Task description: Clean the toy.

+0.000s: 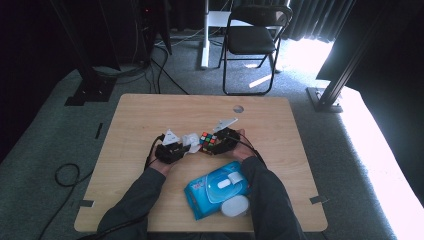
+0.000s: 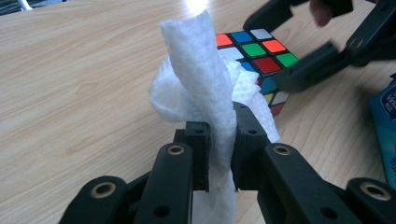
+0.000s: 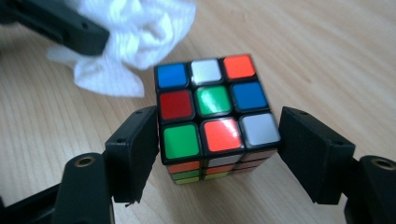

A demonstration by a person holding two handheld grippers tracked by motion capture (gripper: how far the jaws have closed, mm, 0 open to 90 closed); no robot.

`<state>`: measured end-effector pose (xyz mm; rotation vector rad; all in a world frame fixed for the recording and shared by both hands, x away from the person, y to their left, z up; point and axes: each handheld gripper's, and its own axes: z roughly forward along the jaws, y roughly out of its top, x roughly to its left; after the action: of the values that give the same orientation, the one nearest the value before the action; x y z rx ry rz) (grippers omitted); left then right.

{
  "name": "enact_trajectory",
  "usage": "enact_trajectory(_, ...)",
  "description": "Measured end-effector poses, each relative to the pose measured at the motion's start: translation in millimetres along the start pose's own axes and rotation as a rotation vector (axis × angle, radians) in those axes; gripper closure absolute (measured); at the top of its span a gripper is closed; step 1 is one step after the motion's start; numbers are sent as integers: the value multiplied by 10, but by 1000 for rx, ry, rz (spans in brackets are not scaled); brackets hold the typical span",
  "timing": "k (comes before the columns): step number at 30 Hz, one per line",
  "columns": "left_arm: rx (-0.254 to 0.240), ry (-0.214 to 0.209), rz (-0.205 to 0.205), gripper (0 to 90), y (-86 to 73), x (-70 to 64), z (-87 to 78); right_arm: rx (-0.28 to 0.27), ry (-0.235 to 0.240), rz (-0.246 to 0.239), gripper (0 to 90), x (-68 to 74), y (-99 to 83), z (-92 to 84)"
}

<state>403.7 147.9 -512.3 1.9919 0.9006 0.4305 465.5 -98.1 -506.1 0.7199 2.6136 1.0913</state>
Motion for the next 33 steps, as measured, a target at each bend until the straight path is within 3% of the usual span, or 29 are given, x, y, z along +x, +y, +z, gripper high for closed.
enact_trajectory(2,-2,0,-2,794,-1,4,-6,20,-10,-6,297,16,-17,51)
enact_trajectory(26,-6,7,-3,794,40,42,-34,-8,-6,31,342,30,-12,89)
enact_trajectory(33,-22,7,-5,795,104,58,-68,-15,-22,8,342,85,16,64)
